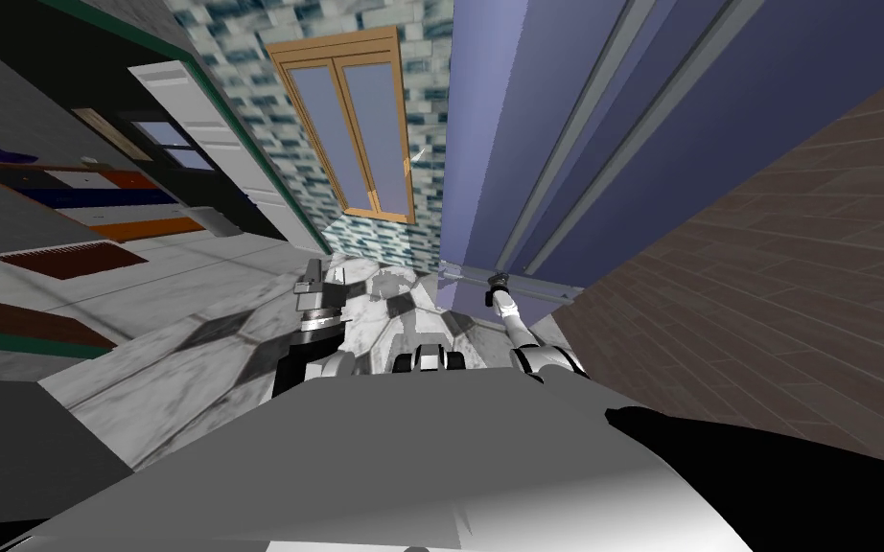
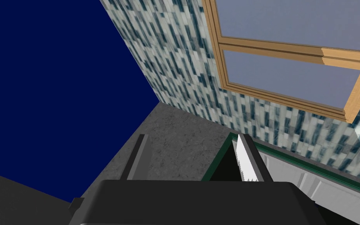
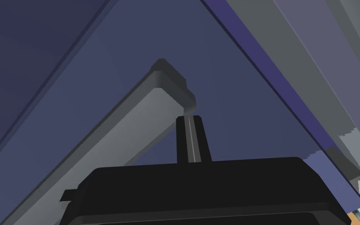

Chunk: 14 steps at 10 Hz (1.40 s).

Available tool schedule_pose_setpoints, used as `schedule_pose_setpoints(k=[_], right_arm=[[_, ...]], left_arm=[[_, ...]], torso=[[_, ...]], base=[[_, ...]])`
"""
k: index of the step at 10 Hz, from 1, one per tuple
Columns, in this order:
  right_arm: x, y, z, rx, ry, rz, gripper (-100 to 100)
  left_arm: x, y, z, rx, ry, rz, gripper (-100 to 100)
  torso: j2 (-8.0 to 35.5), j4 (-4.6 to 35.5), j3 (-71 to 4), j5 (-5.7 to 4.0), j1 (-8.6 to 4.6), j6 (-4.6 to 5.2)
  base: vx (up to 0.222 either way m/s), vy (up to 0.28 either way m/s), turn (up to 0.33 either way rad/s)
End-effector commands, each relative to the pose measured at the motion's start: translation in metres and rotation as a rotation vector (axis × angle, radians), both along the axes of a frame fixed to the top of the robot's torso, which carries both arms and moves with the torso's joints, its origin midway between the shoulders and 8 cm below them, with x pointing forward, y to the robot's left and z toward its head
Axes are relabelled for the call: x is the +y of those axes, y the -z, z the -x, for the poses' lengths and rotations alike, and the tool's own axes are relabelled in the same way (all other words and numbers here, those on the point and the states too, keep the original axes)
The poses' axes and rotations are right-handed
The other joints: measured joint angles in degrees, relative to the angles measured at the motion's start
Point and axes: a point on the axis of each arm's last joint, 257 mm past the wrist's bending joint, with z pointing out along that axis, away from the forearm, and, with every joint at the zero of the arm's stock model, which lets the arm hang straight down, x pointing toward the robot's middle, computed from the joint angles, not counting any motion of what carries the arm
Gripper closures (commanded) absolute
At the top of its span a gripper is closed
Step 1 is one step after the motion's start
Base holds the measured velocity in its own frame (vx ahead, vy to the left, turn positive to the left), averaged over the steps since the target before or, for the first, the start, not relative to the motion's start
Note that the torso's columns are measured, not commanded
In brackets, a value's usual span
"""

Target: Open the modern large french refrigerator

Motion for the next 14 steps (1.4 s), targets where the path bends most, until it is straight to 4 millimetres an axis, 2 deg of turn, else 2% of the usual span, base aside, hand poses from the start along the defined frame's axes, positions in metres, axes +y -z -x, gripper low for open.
schedule_pose_setpoints(k=[1,2,3,5,6,7,8,9,10,14], right_arm=[[-0.007,0.002,-0.001,0.004,0.015,0.009,100],[-0.028,0.002,0.005,0.006,0.069,0.008,100],[-0.028,0.002,0.005,0.006,0.069,0.008,100],[-0.049,0.002,0.012,0.008,0.122,0.007,100],[-0.049,0.002,0.012,0.008,0.122,0.007,100],[-0.059,0.002,0.016,0.010,0.149,0.006,100],[-0.055,0.001,0.014,0.008,0.135,0.003,100],[-0.046,-0.002,0.008,0.008,0.106,0.008,-100],[-0.044,-0.002,0.007,0.008,0.100,0.008,-100],[-0.022,-0.007,-0.005,0.008,0.030,0.010,-100]], left_arm=[[0.000,0.000,0.000,0.000,0.000,0.000,0],[0.000,0.000,0.000,0.000,0.000,-0.001,0],[0.000,0.000,0.000,0.000,0.000,0.000,0],[0.000,0.000,0.000,0.000,0.000,0.000,0],[0.000,0.000,0.000,0.000,0.000,0.000,0],[0.000,0.000,0.000,0.000,0.000,0.000,0],[0.000,0.000,0.000,0.000,0.000,0.000,0],[0.000,0.000,0.000,0.000,0.000,-0.001,0],[0.000,0.000,0.000,0.000,0.000,-0.001,0],[0.000,0.000,0.000,0.000,0.000,-0.001,0]], torso=[[-0.14,-0.04,-0.09,-0.07,-0.31,-0.04],[-0.29,-0.09,-0.18,-0.20,-0.73,0.00],[-0.23,-0.10,-0.16,-0.09,-0.15,0.04],[-0.15,-0.05,-0.10,0.01,0.00,-0.02],[-0.12,-0.04,-0.08,0.00,0.02,-0.02],[-0.16,-0.05,-0.10,-0.06,-0.29,-0.03],[-0.23,-0.08,-0.15,-0.11,-0.33,0.01],[-0.26,-0.08,-0.17,-0.15,-0.56,-0.01],[-0.33,-0.09,-0.20,-0.27,-1.01,0.00],[-0.16,-0.05,-0.10,0.00,-0.02,-0.02]], base=[[-0.018,0.094,0.018],[-0.035,0.220,-0.149],[-0.039,0.272,-0.107],[-0.044,0.264,-0.101],[-0.041,0.216,-0.037],[-0.019,0.198,-0.052],[-0.008,0.102,-0.023],[0.028,-0.119,0.086],[0.026,-0.191,0.064],[0.021,-0.195,0.059]])
